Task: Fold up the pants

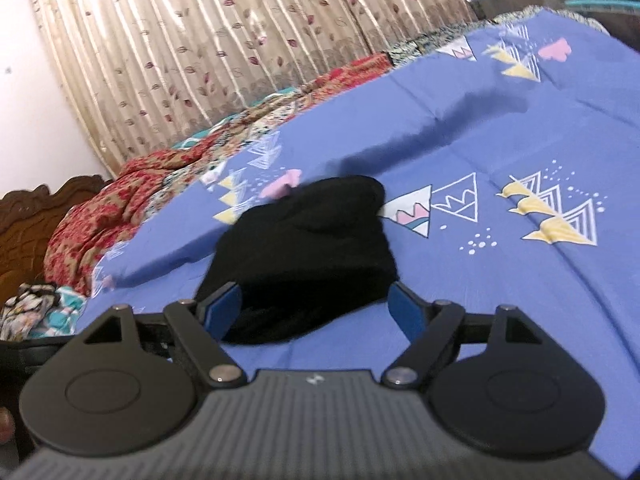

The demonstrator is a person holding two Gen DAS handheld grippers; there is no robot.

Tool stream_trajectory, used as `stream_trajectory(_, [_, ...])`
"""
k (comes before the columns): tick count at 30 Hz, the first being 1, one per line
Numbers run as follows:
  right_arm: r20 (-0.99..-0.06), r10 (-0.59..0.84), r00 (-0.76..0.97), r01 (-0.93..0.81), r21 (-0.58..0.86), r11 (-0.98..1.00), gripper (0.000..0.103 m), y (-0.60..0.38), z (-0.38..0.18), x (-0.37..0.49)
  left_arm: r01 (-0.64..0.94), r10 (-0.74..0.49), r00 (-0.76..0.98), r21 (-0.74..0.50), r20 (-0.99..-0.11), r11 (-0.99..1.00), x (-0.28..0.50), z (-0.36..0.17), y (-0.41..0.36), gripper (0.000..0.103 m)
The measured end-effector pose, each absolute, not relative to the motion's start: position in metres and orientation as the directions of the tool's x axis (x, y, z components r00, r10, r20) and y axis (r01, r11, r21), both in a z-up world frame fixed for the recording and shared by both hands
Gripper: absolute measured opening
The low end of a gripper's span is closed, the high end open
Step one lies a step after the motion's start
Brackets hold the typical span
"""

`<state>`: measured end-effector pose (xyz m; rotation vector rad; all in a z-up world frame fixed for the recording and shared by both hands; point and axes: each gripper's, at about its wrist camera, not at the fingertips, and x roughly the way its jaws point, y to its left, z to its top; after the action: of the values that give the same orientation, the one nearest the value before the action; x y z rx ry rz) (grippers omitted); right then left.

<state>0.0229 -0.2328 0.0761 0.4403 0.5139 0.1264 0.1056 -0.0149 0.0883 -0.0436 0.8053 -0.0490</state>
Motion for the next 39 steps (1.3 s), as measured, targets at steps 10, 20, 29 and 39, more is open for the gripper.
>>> stream_trajectory(10, [-0.455,0.216,0.864,-0.026,0.389,0.921,0.084,-0.214,0.11,-0.038,-0.005,-0.02,0.722,-0.034,-0.691,0.999,0.025,0.117,-0.007,0.103])
stream_trajectory(20, [-0.449,0.234,0.862,-0.054,0.379,0.924,0.087,-0.203,0.124,-0.094,0.007,-0.005,0.745,0.001,-0.667,1.0,-0.045,0.136,-0.002,0.103])
stream_trajectory(29, [-0.463,0.259,0.848,-0.085,0.363,0.928,0.087,-0.191,0.123,-0.132,-0.015,0.049,0.709,0.054,-0.703,0.998,-0.086,0.13,0.003,0.103])
stream_trajectory(39, [-0.514,0.268,0.814,-0.077,0.362,0.929,0.088,-0.188,0.111,-0.165,-0.019,0.093,0.708,0.113,-0.701,0.993,-0.121,0.126,0.004,0.103])
